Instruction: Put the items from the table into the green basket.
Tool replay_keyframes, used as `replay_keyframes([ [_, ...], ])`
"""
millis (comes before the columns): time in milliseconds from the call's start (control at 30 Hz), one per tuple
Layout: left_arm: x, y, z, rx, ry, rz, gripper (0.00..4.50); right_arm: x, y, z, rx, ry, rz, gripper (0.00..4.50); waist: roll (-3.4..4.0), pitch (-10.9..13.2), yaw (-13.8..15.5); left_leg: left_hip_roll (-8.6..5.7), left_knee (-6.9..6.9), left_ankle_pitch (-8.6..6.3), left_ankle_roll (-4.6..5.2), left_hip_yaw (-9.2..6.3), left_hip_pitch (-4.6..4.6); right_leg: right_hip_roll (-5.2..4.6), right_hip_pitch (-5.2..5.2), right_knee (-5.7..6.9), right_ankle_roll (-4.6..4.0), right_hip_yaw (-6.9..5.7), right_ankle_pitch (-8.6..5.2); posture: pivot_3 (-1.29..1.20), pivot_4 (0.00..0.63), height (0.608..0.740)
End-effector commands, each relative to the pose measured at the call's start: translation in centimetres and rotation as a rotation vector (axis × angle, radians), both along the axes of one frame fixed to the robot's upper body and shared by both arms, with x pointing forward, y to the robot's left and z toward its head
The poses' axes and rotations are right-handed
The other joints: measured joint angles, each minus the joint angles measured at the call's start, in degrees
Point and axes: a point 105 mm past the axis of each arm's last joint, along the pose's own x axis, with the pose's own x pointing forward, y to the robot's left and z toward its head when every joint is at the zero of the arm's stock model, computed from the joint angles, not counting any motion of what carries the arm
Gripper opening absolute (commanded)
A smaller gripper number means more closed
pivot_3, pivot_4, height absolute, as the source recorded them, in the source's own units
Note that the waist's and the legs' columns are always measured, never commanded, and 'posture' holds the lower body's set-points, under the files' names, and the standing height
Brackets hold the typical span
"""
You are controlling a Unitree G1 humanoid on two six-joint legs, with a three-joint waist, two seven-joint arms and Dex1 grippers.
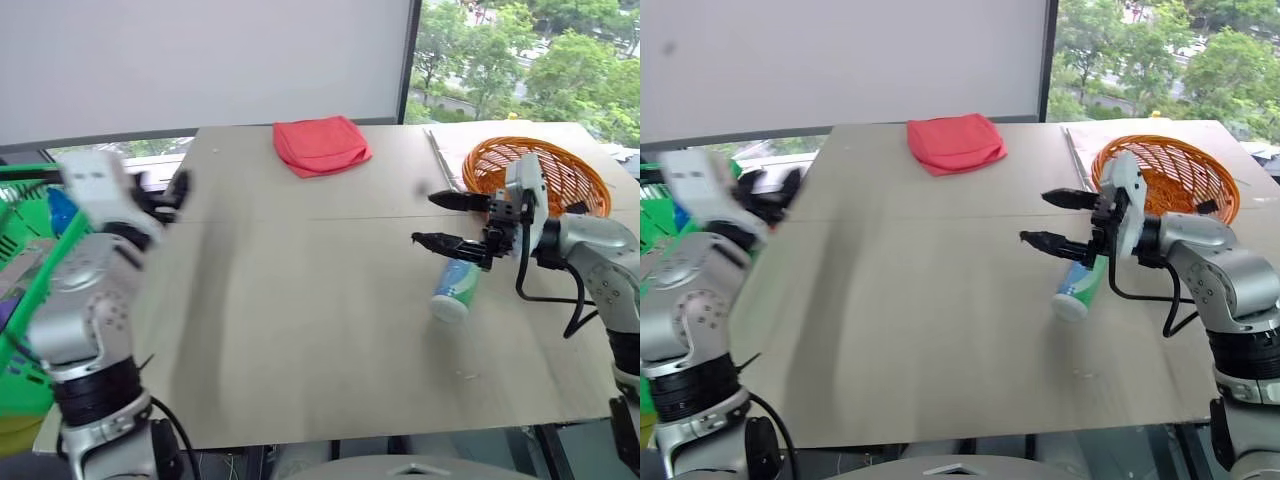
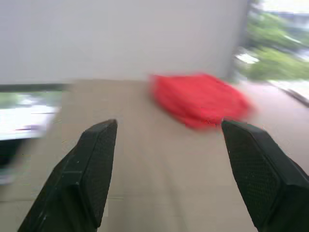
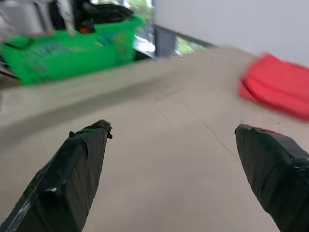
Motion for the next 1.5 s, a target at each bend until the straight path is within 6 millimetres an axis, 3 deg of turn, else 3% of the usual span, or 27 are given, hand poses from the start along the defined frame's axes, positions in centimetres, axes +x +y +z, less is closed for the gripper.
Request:
replay_keyframes([
  [33, -0.7, -6.0, -1.4, 0.017, 0.050, -0.240, 3.49, -0.4, -1.6, 0.2, -0.085, -0.056, -0.094, 4.50, 0.14, 0.04, -0.79, 0.01, 0.00, 0.00, 0.01, 0.00, 0.00, 0.02, 0.00, 0.00, 0.00, 0.00, 0.00, -0.11, 0.034, 0.740],
  [167, -0.6, -7.5, -1.1, 0.004, 0.034, -0.311, 3.49, -0.4, -0.9, -1.4, -0.090, 0.006, -0.186, 4.50, 0.26, 0.11, -3.10, 0.17, 0.04, 0.00, 0.03, 0.12, 0.21, 0.28, 0.07, 0.23, -0.04, 0.18, 0.02, -0.13, 0.033, 0.740],
  [333, -0.8, -5.1, -1.6, 0.177, 0.067, -0.296, 3.49, 1.4, -0.8, -4.5, -0.148, 0.068, -0.466, 4.50, 0.37, 0.15, -4.14, 0.56, 0.17, 0.01, 0.03, 0.13, 0.38, 0.87, 0.20, 0.27, -0.21, 0.30, 0.10, -0.13, 0.031, 0.740],
  [433, -2.2, -4.7, -0.3, 0.198, 0.021, -0.380, 3.49, 1.3, 0.4, -5.5, -0.110, 0.158, -0.560, 4.50, 0.64, 0.31, -4.02, 0.61, 0.20, 0.09, -0.11, 0.12, 0.39, 0.96, 0.19, 0.31, -0.26, 0.34, 0.13, -0.12, 0.030, 0.740],
  [533, -4.1, -4.3, 0.9, 0.190, -0.014, -0.477, 3.49, 1.2, 0.9, -7.1, -0.194, 0.216, -0.668, 4.50, 0.74, 0.38, -3.81, 0.61, 0.19, 0.12, -0.15, 0.12, 0.32, 0.94, 0.10, 0.31, -0.27, 0.37, 0.13, -0.11, 0.028, 0.740],
  [667, -7.0, -4.0, 1.2, 0.212, 0.011, -0.591, 3.49, 0.5, 2.1, -8.6, -0.207, 0.391, -0.731, 4.50, 0.76, 0.35, -3.73, 0.61, 0.17, 0.12, -0.16, 0.13, 0.32, 0.91, 0.10, 0.23, -0.27, 0.37, 0.13, -0.09, 0.022, 0.740],
  [767, -8.6, -3.6, 0.7, 0.278, 0.077, -0.643, 3.49, 0.1, 1.9, -10.1, -0.300, 0.491, -0.783, 4.50, 0.73, 0.30, -3.83, 0.63, 0.14, 0.12, -0.16, 0.14, 0.36, 0.93, 0.13, 0.21, -0.28, 0.36, 0.12, -0.07, 0.017, 0.740],
  [933, -9.4, -4.0, 0.9, 0.307, 0.078, -0.660, 3.49, 0.1, 1.1, -11.3, -0.378, 0.553, -0.830, 4.50, 0.82, 0.19, -3.27, 0.61, 0.15, 0.15, -0.20, 0.11, 0.55, 0.94, 0.33, 0.20, -0.28, 0.27, 0.12, -0.05, 0.016, 0.740],
  [1133, -9.8, -4.9, 1.1, 0.303, 0.068, -0.672, 3.49, -0.4, 0.4, -13.1, -0.408, 0.636, -0.831, 4.50, 0.70, 0.09, -3.05, 0.60, -0.12, 0.14, -0.19, 0.12, 1.41, 0.95, 1.16, -0.04, -0.19, 0.27, 0.02, -0.03, 0.013, 0.740],
  [1233, -9.9, -4.9, 1.3, 0.312, 0.066, -0.671, 3.53, -0.7, 0.9, -13.8, -0.358, 0.700, -0.821, 3.79, 0.56, -0.14, -2.98, 0.62, -0.18, 0.14, -0.18, 0.10, 1.45, 0.98, 1.16, -0.02, -0.19, 0.26, 0.01, -0.03, 0.012, 0.740],
  [1333, -9.9, -5.0, 1.5, 0.309, 0.058, -0.670, 3.53, -0.8, 1.1, -14.2, -0.370, 0.712, -0.812, 2.56, 0.31, -0.39, -3.22, 0.69, -0.21, 0.14, -0.19, 0.12, 1.51, 1.05, 1.18, -0.03, -0.18, 0.29, 0.01, -0.02, 0.009, 0.740],
  [1500, -9.9, -5.2, 1.5, 0.307, 0.054, -0.671, 3.53, -0.7, 1.3, -14.1, -0.366, 0.711, -0.806, 0.98, 0.24, -0.47, -3.26, 0.73, -0.25, 0.13, -0.19, 0.17, 2.01, 1.04, 1.58, -0.10, -0.25, 0.33, -0.20, -0.02, 0.008, 0.740],
])
